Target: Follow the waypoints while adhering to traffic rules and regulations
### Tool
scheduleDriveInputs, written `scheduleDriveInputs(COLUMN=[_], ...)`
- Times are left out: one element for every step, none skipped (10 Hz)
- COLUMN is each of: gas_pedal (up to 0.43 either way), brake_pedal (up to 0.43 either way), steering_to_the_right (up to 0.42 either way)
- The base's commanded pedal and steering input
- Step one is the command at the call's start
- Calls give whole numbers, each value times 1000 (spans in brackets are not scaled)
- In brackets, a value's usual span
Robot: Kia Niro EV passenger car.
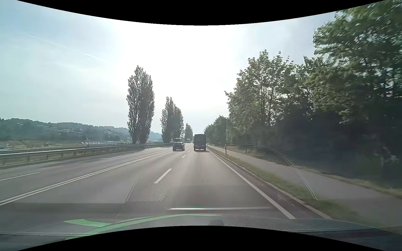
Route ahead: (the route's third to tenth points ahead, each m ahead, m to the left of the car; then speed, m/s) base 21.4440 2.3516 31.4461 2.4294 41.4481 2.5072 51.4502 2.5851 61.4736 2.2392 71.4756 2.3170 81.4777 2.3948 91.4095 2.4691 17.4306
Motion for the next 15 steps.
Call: scheduleDriveInputs(gas_pedal=[118,118,118,118,118,118,118,118,118,118,118,118,118,118,118], brake_pedal=[0,0,0,0,0,0,0,0,0,0,0,0,0,0,0], steering_to_the_right=[4,4,4,3,3,2,2,2,1,1,0,0,0,0,0])
